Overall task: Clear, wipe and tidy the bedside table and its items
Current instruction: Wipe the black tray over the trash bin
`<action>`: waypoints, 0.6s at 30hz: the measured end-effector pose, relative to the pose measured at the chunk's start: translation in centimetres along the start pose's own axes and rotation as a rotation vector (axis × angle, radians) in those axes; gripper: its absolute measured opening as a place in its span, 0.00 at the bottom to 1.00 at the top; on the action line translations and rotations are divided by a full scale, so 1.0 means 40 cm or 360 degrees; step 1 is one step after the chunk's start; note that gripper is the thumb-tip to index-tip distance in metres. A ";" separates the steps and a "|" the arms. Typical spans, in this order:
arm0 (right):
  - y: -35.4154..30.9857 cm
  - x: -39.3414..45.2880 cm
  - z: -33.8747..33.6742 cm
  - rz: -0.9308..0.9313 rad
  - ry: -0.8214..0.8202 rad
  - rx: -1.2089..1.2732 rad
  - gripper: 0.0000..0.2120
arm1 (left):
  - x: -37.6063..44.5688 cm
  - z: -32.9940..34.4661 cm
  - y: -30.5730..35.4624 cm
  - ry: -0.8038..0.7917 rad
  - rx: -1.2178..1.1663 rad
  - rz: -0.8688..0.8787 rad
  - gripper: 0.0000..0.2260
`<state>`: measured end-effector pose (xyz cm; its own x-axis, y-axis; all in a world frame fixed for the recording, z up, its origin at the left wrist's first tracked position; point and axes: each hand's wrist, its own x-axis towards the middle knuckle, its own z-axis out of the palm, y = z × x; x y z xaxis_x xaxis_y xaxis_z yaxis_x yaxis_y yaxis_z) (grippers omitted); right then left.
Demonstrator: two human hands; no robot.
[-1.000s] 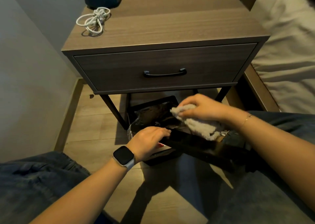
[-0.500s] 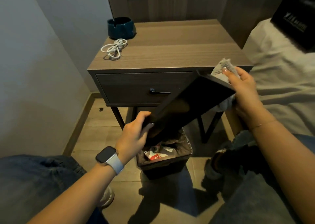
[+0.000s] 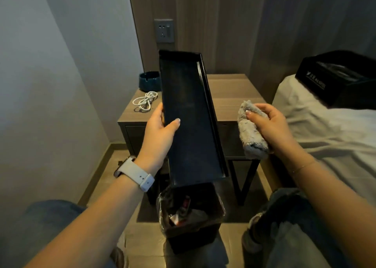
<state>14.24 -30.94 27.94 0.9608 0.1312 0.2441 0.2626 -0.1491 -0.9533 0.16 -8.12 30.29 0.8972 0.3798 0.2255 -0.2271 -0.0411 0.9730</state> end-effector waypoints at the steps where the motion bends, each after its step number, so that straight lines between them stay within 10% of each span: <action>1: -0.013 0.017 -0.005 -0.0022 -0.0023 -0.0089 0.08 | 0.036 0.009 0.020 0.0014 0.0007 -0.0107 0.17; 11: 0.004 0.248 0.017 -0.0519 -0.0307 -0.1491 0.14 | 0.347 0.085 -0.031 0.0082 0.0477 -0.0826 0.14; 18: 0.102 0.288 0.057 -0.0532 -0.0107 -0.1464 0.13 | 0.429 0.103 -0.132 0.0058 0.0457 -0.0651 0.16</action>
<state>26.16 -27.78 26.47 0.8250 0.3570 0.4382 0.5142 -0.7958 -0.3198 18.32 -5.19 29.24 0.8760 0.4496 -0.1744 0.2587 -0.1329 0.9568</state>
